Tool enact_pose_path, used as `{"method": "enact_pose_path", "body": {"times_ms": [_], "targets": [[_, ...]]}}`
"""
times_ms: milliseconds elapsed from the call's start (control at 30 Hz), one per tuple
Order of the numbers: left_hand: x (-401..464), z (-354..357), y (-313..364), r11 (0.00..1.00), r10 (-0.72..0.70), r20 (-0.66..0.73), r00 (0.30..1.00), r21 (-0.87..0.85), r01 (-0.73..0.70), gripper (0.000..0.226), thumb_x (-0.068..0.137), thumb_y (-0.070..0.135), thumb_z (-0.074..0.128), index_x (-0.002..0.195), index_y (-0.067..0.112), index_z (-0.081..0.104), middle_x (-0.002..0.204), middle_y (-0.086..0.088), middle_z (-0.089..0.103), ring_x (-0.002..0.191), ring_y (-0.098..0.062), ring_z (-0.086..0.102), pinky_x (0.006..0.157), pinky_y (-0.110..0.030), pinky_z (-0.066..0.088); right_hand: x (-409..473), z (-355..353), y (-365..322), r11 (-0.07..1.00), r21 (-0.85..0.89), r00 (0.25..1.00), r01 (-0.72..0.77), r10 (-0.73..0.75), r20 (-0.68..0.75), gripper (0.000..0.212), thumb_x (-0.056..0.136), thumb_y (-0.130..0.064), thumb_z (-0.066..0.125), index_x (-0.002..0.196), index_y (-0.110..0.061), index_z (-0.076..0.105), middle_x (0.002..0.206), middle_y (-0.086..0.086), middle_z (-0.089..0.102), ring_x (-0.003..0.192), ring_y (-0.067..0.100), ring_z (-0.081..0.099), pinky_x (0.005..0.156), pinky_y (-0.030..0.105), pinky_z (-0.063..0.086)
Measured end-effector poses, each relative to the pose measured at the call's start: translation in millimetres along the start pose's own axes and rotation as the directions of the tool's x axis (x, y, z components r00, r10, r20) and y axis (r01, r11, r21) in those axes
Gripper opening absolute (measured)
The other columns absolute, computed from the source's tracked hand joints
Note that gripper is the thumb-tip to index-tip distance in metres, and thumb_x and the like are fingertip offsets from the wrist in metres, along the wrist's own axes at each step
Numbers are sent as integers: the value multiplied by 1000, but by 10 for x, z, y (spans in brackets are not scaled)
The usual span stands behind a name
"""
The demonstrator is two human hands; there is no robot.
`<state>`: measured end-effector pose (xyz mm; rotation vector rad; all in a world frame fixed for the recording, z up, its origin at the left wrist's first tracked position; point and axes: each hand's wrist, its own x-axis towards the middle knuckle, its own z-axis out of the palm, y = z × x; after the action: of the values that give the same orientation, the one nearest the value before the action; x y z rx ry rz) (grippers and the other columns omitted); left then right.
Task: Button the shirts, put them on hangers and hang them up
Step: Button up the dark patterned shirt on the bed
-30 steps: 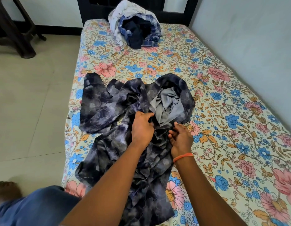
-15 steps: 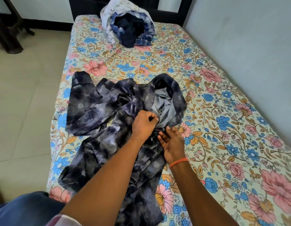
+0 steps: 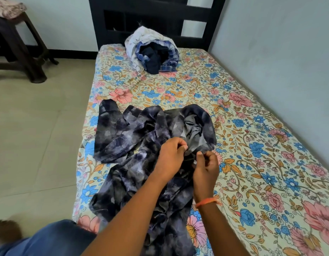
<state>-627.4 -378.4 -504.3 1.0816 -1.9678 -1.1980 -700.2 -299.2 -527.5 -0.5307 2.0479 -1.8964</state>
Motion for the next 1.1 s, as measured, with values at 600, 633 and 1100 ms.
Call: {"method": "enact_pose_path", "body": {"times_ms": [600,633,1100], "targets": [[-474,-449,460,962,-18,56,998,-271,32,14,96,7,57,85,11,65,76,-2,64,68,-11,57,67,-27,49,-212,-59,-486,926,-170,930,337,-300,213,6,90,-10,64,84,-12,63,76,1,64,68,15,56,63,33,45],[-612,-324,262,956,-63,57,996,-284,77,17,95,7,58,83,15,65,76,-1,64,69,-11,57,69,-31,50,-287,-108,-264,923,-220,937,316,-268,224,6,89,-10,64,84,-12,62,76,1,63,69,16,56,64,36,45],[-1159,151,-369,872,-281,-84,956,-439,218,9,93,7,62,93,5,71,85,-3,72,77,-6,65,71,-16,51,-822,-341,414,884,-298,928,360,-307,212,5,92,-7,65,91,-12,64,85,-3,65,80,15,60,71,26,47]]}}
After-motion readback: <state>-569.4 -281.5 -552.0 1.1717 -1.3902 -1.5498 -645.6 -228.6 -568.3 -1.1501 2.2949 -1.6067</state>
